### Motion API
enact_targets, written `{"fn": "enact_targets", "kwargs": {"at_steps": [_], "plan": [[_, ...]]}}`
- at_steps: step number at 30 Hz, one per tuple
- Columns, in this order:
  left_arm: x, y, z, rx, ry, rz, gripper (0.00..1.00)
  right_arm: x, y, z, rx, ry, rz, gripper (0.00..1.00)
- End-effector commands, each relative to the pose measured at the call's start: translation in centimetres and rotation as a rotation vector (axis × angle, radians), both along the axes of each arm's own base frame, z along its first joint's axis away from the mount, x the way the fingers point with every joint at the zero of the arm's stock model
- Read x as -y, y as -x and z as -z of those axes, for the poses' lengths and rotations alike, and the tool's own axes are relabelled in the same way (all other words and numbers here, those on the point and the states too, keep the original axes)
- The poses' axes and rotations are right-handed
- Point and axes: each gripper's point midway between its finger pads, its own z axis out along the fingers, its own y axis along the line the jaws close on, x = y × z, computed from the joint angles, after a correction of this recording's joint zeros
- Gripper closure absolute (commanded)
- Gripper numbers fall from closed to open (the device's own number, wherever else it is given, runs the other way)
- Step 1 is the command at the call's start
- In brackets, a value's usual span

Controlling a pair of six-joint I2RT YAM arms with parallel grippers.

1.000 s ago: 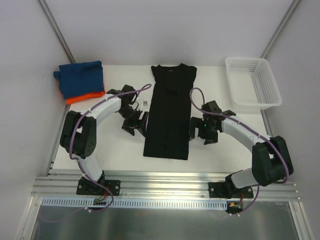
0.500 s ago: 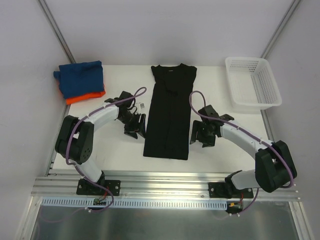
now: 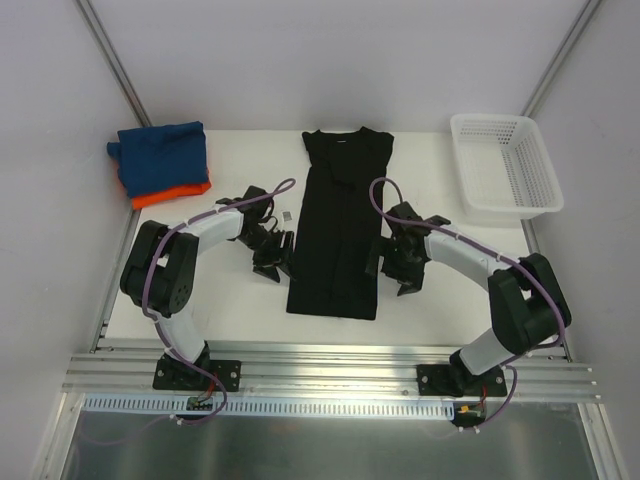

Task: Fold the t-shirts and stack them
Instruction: Fold the tshirt

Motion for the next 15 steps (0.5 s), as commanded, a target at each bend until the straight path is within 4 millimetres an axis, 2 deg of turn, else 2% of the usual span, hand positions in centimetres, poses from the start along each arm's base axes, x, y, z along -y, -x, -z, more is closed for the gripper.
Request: {"fn": "enact_targets", "kwargs": {"at_steps": [1, 6, 9, 11, 15], "plan": [[0.4, 0.0, -1.1, -0.002, 0.04, -0.019, 0.46, -1.5, -1.8, -2.6, 0.055, -0.048, 0.003, 0.03], [0.3, 0.2, -1.6, 0.018, 0.049, -0.018, 0.46, -1.7, -2.2, -3.3, 0.096, -0.057, -0.009, 0.03], [0.0, 0.4, -1.9, 0.037, 0.045, -0.02, 0.45, -1.7, -0.8, -3.3, 0.086, -0.066, -0.049, 0.03], [-0.1, 0.6, -2.3, 0.05, 0.05, -0.02, 0.44, -1.3, 1.1, -2.6, 0.049, -0.043, -0.063, 0.03], [-0.5, 1.1, -2.2, 0.056, 0.047, -0.024, 0.44, -0.9, 3.7, -1.4, -0.021, -0.033, -0.051, 0.16]]}}
